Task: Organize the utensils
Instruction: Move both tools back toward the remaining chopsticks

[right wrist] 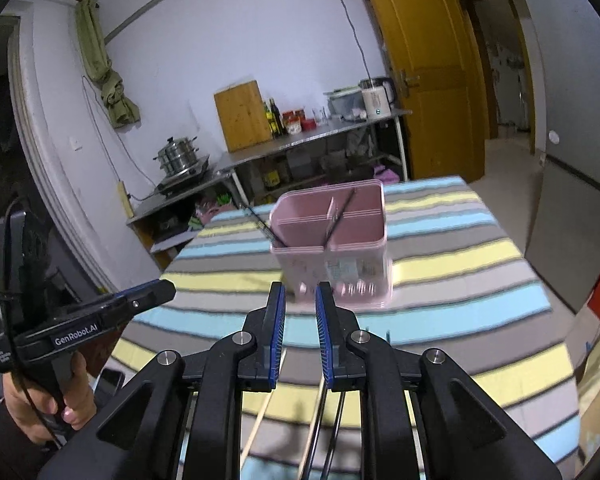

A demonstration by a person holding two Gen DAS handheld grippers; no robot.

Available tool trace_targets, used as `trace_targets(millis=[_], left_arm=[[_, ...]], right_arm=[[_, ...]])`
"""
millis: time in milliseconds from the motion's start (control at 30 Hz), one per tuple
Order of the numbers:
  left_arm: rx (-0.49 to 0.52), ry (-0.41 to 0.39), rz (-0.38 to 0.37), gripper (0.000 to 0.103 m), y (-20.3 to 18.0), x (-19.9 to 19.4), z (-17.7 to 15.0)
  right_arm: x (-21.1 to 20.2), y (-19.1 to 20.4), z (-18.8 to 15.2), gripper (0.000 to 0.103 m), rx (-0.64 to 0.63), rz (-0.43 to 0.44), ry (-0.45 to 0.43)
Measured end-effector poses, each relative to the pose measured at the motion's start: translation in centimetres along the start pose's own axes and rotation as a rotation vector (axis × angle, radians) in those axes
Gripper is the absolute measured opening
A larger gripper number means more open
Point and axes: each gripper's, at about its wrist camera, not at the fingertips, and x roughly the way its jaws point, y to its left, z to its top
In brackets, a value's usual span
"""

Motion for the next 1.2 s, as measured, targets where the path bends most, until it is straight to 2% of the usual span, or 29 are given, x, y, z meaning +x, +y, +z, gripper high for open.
trace_targets(millis=[200, 467, 867, 1200], left_arm=[[-0.02, 0.046, 0.006, 0.026, 0.2, 0.5, -3.0], [-0.032, 0.091, 0.011, 0.026, 0.7, 2.0, -4.8], [-0.042, 0.211, -0.006, 0.026, 0.7, 7.0, -7.0], [-0.021, 0.278, 0.006, 0.026, 0.1, 10.4, -7.9]], right_arm=[[0.2, -0.3, -2.7, 0.016, 0.009, 0.005, 0.044], [1.7, -0.5, -5.1, 0.016, 0.022, 0.021, 0.104], [3.6, -1.7, -6.8, 0.016, 0.058, 0.023, 0.163], [5.6, -2.1, -8.0, 0.016, 0.069, 0.036, 0.215]])
